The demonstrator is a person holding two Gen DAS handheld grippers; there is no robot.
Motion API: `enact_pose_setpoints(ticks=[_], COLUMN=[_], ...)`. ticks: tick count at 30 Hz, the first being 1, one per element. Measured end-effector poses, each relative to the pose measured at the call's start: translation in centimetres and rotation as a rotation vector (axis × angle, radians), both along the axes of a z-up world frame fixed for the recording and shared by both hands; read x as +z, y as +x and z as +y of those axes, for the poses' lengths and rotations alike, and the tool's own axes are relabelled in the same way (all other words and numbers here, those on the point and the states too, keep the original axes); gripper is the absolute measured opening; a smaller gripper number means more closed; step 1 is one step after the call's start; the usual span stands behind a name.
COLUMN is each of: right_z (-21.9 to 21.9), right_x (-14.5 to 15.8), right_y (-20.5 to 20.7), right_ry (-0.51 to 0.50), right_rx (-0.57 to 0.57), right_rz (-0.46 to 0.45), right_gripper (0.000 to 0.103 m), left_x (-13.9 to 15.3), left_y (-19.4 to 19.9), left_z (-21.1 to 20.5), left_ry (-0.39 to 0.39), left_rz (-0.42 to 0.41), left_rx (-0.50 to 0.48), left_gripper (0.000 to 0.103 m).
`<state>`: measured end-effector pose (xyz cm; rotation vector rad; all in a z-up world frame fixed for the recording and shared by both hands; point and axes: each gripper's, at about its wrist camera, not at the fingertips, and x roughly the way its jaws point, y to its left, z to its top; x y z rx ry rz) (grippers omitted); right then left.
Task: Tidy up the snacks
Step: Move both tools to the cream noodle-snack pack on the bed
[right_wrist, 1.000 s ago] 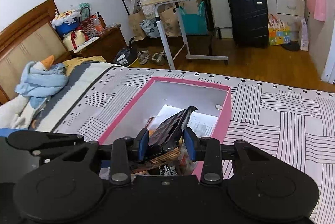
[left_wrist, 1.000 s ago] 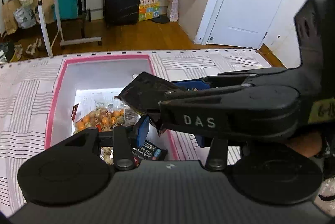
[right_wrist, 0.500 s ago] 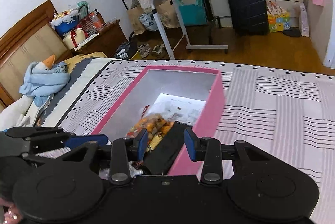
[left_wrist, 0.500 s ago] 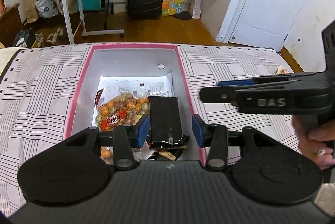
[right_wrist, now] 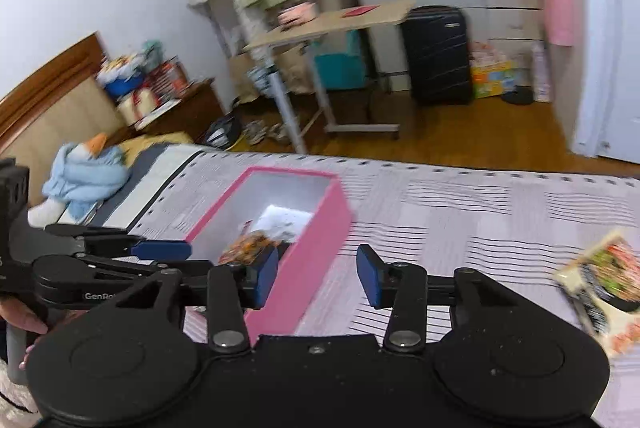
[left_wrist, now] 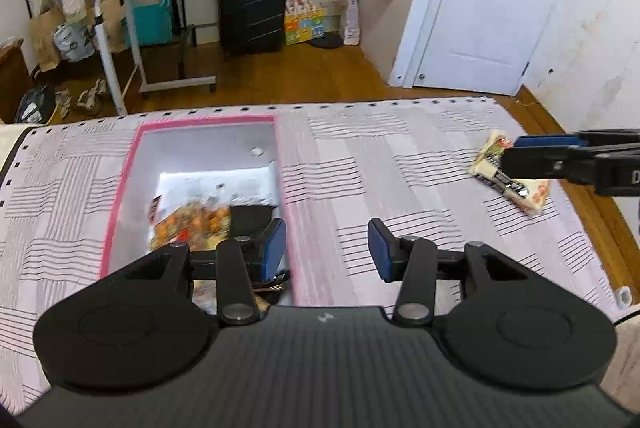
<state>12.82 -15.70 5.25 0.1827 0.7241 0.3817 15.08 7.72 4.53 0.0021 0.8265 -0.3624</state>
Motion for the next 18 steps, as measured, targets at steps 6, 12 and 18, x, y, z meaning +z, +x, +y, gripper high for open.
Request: enact_pose_setpoints(ticks=[6, 12, 18], right_z=[-7.8, -15.2, -19.7], right_x=[-0.1, -4.0, -10.1], right_y=[-1.4, -1.1, 0.4], right_ry=[0.067, 0.117, 0.16], right_rx=[-0.179, -0.366, -0.525], right_rz=[-0.017, 0.02, 0.109], right_gripper=[0.056, 0.063, 0.063], left_x=[0.2, -2.5, -6.5], left_y=[0.3, 2.0, 5.1], left_z=[-5.2, -11.0, -16.7], left_ry=[-0.053, -0.099, -0.113], left_rz=[-0.001, 0.05, 0.098], left_rx=[-0.04, -0.084, -0.121], left_gripper=[0.046, 0.047, 0.047])
